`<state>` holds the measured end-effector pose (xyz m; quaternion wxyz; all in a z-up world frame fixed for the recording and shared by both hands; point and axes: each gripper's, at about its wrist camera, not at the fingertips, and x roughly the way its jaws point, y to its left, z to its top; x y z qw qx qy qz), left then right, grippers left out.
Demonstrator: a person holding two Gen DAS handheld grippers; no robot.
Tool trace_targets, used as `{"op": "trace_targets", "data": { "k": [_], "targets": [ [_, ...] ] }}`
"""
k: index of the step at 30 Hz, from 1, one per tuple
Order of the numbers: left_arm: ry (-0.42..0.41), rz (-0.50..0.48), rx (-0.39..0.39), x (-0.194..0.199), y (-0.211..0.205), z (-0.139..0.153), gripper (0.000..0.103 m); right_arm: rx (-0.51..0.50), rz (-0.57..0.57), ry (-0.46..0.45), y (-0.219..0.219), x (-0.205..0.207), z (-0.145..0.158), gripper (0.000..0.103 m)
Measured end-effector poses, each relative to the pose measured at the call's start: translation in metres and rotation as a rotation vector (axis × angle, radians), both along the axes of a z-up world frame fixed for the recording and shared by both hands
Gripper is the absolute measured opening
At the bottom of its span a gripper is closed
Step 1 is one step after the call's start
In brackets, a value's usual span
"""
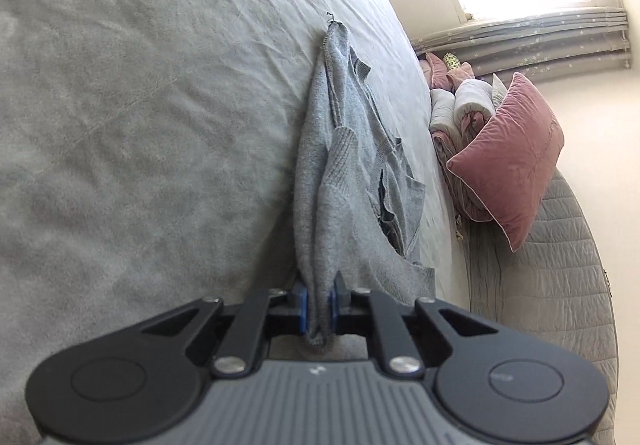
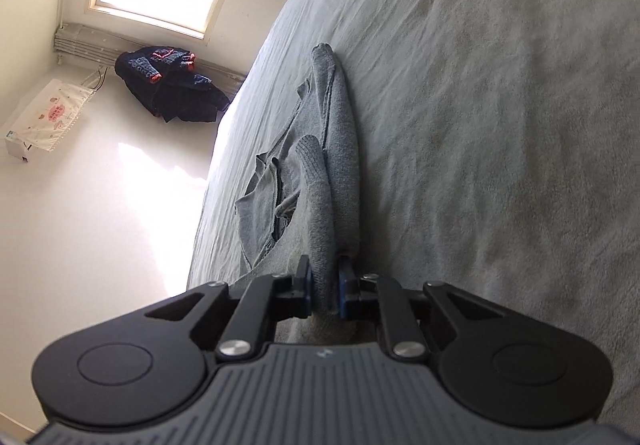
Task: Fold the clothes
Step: 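Open both grippers and release the folded edge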
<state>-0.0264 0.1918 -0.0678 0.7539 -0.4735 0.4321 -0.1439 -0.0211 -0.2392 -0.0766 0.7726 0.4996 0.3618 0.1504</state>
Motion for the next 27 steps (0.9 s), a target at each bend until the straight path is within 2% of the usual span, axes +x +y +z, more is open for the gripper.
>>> {"op": "trace_targets", "data": {
  "k": [3, 9, 12, 14, 16, 18, 20, 23, 27],
  "targets": [
    [0.027, -0.031, -0.013, -0.012, 0.011, 0.004, 0.01, 0.015, 0.019, 0.037, 0.0, -0.006, 0.0, 0.015],
    [0.051, -0.1, 0.014, -0.036, 0.022, 0.003, 0.01, 0.031, 0.071, 0.089, -0.006, -0.025, -0.005, 0.015],
    [0.065, -0.143, 0.056, -0.037, 0.021, -0.008, 0.012, -0.031, 0.101, 0.079, -0.006, -0.029, -0.009, 0.015],
    [0.07, -0.183, 0.073, -0.034, 0.02, -0.014, 0.014, -0.062, 0.126, 0.075, -0.007, -0.024, -0.014, 0.02],
    [0.048, -0.241, 0.075, -0.028, 0.02, -0.01, 0.024, -0.075, 0.146, 0.077, -0.009, -0.016, -0.017, 0.022],
    [0.022, -0.278, 0.067, -0.025, 0.022, -0.004, 0.051, -0.08, 0.142, 0.072, -0.014, -0.011, -0.013, 0.03],
    [-0.025, -0.259, 0.113, -0.024, 0.024, 0.006, 0.061, -0.134, 0.119, 0.029, -0.017, -0.009, -0.003, 0.043],
    [-0.105, -0.204, 0.205, -0.022, 0.024, 0.019, 0.063, -0.215, 0.089, -0.045, -0.02, -0.004, 0.012, 0.044],
    [-0.188, -0.143, 0.275, -0.009, 0.017, 0.026, 0.061, -0.318, 0.096, -0.166, -0.015, 0.007, 0.026, 0.044]
  ]
}}
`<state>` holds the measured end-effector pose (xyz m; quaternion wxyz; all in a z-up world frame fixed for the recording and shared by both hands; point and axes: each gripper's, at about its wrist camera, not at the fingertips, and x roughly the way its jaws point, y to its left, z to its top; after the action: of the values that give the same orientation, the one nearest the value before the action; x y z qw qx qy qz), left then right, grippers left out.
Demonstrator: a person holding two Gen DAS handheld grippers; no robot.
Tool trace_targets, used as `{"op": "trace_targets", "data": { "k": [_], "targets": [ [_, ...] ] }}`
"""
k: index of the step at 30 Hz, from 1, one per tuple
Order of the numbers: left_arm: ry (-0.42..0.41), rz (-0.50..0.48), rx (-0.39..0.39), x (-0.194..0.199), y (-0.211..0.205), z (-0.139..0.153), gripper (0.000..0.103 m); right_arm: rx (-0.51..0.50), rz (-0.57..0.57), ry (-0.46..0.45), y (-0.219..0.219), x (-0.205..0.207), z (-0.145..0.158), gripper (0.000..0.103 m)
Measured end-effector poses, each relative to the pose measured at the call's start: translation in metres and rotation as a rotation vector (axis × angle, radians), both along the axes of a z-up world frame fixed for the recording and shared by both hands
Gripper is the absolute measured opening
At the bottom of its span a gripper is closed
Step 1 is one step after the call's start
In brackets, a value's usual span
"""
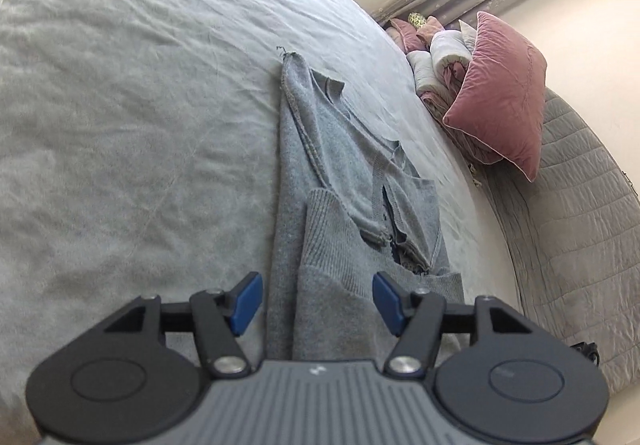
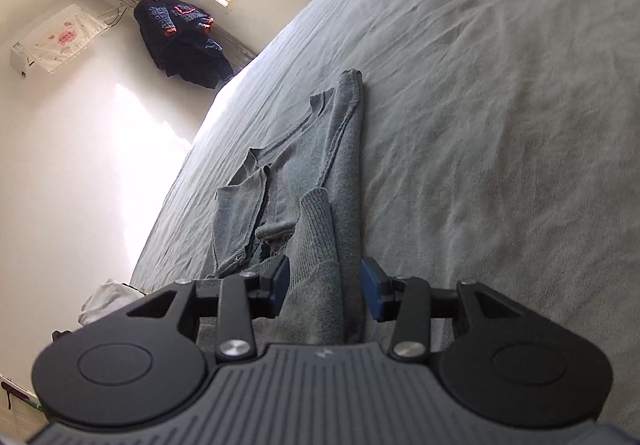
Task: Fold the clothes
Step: 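Open both grippers and release the folded edge, then grasp the ribbed hem with both grippers and pull it flat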
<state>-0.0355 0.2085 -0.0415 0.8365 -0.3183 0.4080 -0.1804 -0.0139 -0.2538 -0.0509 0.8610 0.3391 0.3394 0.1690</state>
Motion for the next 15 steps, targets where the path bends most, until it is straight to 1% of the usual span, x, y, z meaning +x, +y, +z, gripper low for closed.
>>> {"op": "trace_targets", "data": {
  "k": [2, 4, 5, 7, 10, 15],
  "targets": [
    [-0.043, 0.017, 0.026, 0.007, -0.006, 0.003, 0.061, -0.069, 0.02, -0.056, 0.008, 0.007, 0.005, 0.044],
    [-0.075, 0.031, 0.054, 0.014, -0.012, 0.004, 0.06, -0.172, 0.05, -0.117, 0.024, 0.012, 0.006, 0.043],
    [-0.089, 0.035, 0.066, 0.017, -0.015, 0.004, 0.058, -0.225, 0.065, -0.147, 0.032, 0.015, 0.006, 0.042],
    [-0.111, 0.04, 0.093, 0.021, -0.02, 0.004, 0.056, -0.295, 0.081, -0.174, 0.042, 0.02, 0.002, 0.042],
    [-0.14, 0.033, 0.13, 0.026, -0.029, 0.003, 0.05, -0.393, 0.101, -0.21, 0.056, 0.028, -0.003, 0.039],
    [-0.173, 0.015, 0.196, 0.029, -0.041, 0.001, 0.043, -0.49, 0.12, -0.251, 0.069, 0.034, -0.006, 0.034]
  ]
}}
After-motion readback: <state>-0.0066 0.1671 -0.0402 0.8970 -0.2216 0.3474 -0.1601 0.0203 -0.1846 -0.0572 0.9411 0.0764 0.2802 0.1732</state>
